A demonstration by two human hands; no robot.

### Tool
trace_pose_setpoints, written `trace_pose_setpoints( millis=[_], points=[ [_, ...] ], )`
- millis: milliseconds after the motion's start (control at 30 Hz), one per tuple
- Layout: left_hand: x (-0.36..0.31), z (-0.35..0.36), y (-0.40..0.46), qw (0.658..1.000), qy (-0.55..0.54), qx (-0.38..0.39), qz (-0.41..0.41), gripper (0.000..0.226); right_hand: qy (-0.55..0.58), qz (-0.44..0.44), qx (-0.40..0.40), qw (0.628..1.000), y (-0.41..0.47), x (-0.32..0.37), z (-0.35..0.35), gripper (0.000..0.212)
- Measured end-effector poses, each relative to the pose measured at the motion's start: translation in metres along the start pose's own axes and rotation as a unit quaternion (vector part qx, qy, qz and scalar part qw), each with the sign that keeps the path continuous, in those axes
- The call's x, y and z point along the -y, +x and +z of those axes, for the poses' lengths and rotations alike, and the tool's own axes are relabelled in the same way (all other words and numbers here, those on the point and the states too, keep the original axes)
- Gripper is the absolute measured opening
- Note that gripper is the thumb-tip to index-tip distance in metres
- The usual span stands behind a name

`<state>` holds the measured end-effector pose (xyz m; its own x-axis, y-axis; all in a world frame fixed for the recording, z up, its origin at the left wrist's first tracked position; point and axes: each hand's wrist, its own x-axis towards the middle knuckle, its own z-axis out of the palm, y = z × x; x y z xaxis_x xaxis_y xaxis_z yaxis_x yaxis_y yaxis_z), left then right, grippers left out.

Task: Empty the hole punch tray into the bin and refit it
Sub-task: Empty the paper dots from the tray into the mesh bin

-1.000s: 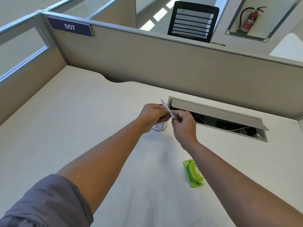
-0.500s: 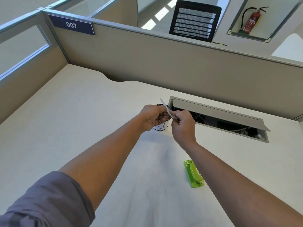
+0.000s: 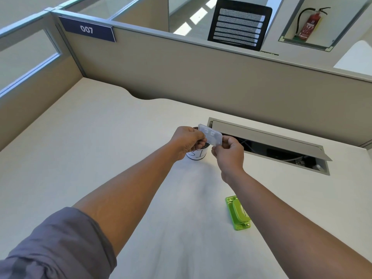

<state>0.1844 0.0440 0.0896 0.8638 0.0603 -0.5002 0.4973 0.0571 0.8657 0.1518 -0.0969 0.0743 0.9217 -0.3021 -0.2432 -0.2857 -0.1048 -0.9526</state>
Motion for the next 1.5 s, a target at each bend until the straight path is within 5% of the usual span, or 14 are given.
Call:
trace_pose_setpoints(
  millis=[200,433,600,800,1233,1500],
  points=[
    [0.001,0.004,0.001,1.0,-0.004,0.0,0.008,0.006,-0.011,-0.012,0.01,1.0,-0.001,0.002,0.003,0.028],
    [0.007,0.006,0.005,0.955,0.248,-0.11,0.12,0.018,-0.029,-0.023,-0.008,0.999,-0.001,0.004,0.002,0.029],
    [0.006,0.006,0.005,0.933,0.302,-0.123,0.149,0.018,-0.039,-0.025,-0.017,0.999,-0.002,0.003,0.0,0.025],
    [0.008,0.006,0.004,0.945,0.263,-0.127,0.15,0.022,-0.012,-0.008,-0.032,0.999,0.0,0.0,-0.005,0.02],
    [0.011,0.025,-0.036,0.975,0.091,-0.116,0.165,0.01,0.251,0.11,0.026,0.962,-0.03,0.002,-0.044,0.01],
    [0.037,0.047,-0.07,0.994,-0.016,-0.022,0.106,0.014,0.306,0.183,0.049,0.933,-0.076,-0.007,-0.072,0.035]
  ],
)
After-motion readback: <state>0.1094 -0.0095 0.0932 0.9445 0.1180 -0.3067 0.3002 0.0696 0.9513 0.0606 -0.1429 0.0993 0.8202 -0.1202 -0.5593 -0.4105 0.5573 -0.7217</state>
